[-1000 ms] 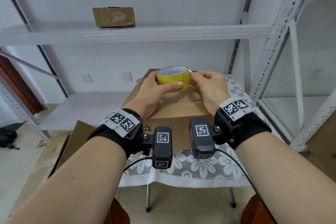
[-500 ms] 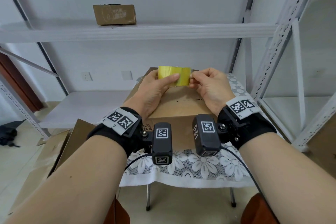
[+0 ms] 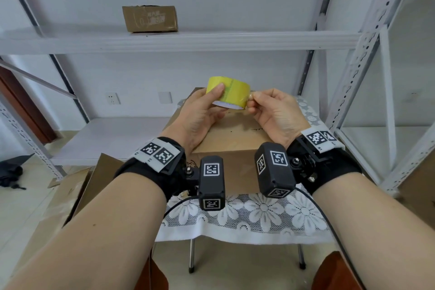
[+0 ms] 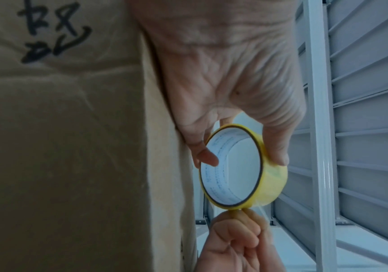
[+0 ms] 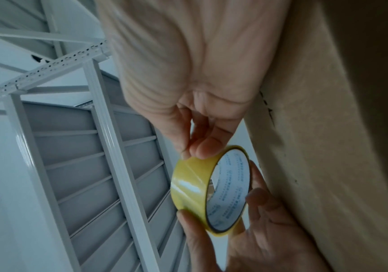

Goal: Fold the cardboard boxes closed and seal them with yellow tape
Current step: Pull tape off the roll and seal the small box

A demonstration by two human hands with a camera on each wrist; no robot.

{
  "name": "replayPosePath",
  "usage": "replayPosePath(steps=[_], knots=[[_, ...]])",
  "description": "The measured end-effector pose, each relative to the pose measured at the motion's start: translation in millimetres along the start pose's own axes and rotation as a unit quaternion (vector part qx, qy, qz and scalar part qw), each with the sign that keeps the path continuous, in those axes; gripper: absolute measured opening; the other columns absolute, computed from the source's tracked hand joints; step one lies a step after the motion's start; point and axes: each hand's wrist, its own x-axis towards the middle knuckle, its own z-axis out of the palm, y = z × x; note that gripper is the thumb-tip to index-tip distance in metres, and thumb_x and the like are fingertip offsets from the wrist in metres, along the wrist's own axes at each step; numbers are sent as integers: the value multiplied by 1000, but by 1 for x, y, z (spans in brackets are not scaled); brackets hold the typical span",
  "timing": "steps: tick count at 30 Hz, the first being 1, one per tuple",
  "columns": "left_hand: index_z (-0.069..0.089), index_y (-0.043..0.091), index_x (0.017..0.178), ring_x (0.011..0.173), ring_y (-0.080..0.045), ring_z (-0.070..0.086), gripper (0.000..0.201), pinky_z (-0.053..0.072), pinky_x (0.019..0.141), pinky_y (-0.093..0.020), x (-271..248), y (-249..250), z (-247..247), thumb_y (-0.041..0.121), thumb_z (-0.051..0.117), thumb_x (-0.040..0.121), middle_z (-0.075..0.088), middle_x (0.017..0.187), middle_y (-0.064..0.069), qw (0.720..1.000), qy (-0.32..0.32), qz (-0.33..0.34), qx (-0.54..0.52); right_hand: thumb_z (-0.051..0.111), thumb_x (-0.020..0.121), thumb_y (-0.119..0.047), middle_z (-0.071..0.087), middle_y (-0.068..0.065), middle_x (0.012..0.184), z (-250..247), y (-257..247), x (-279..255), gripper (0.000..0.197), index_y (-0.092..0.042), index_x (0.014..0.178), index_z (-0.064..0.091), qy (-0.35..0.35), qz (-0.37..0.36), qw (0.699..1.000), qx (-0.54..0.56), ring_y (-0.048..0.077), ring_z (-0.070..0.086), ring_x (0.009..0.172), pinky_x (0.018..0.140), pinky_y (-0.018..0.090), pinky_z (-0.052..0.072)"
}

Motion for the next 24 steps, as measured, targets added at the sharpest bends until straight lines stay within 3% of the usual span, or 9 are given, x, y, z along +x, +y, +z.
replayPosePath(steps=[3, 5, 7, 10, 12, 15, 17, 21, 24], knots=[[60, -8, 111, 102, -35, 66, 50, 52, 94, -44, -2, -1, 7, 34, 70, 86, 68, 107, -23, 999, 33, 18, 11, 52, 89, 11, 60, 11, 70, 0, 2, 1, 21, -3, 74, 52, 17, -9, 1000, -12, 16, 56, 60, 55, 21, 51], [62, 6, 99, 90, -21, 67, 34, 55, 87, -38, -1, -3, 10, 37, 71, 87, 69, 93, -8, 993, 89, 28, 72, 54, 88, 11, 58, 12, 71, 2, 4, 2, 19, -5, 79, 52, 27, -24, 999, -38, 18, 55, 62, 58, 23, 51], [56, 13, 113, 90, -11, 67, 50, 54, 80, -28, 4, -9, 6, 47, 74, 81, 66, 104, -1, 980, 149, 38, 125, 55, 86, 13, 58, 14, 74, 3, 6, 3, 22, -8, 84, 49, 36, -42, 995, -79, 19, 55, 62, 59, 25, 51], [51, 23, 107, 101, -9, 60, 45, 50, 90, -24, 8, -14, -1, 37, 80, 75, 58, 114, -2, 955, 206, 114, 183, 59, 83, 12, 58, 11, 75, 4, 7, 2, 24, -11, 83, 50, 28, -59, 987, -148, 18, 57, 64, 62, 26, 51], [53, 28, 93, 93, 5, 54, 28, 43, 82, -8, 6, -13, 1, 17, 75, 80, 57, 114, -5, 926, 202, 183, 263, 61, 82, 12, 58, 8, 71, 4, 8, 2, 24, -10, 79, 53, 24, -63, 983, -173, 18, 58, 65, 64, 27, 51], [59, 31, 83, 94, 3, 57, 26, 45, 81, -11, 3, -12, 8, 6, 65, 81, 63, 110, -4, 918, 130, 202, 316, 66, 79, 10, 59, 4, 64, 5, 10, 2, 23, -10, 75, 57, 36, -70, 978, -196, 15, 59, 61, 61, 24, 51], [60, 32, 88, 107, -7, 55, 24, 47, 91, -23, 2, -13, 10, 10, 64, 79, 61, 111, 1, 918, 104, 190, 333, 67, 78, 10, 58, 3, 64, 5, 10, 1, 23, -11, 75, 57, 50, -71, 976, -200, 14, 58, 60, 59, 21, 51], [50, 26, 111, 106, -4, 44, 33, 35, 83, -11, 4, -15, 6, 13, 64, 83, 46, 125, 3, 918, 136, 143, 345, 66, 77, 10, 57, 6, 67, 5, 8, 0, 23, -10, 75, 56, 64, -59, 979, -184, 14, 56, 60, 58, 20, 51], [48, 24, 115, 110, -6, 44, 35, 32, 88, -17, 5, -15, 5, 13, 62, 84, 49, 128, 0, 926, 153, 117, 324, 64, 79, 12, 58, 11, 73, 7, 6, 1, 23, -9, 76, 55, 59, -43, 985, -159, 15, 56, 62, 57, 21, 51]])
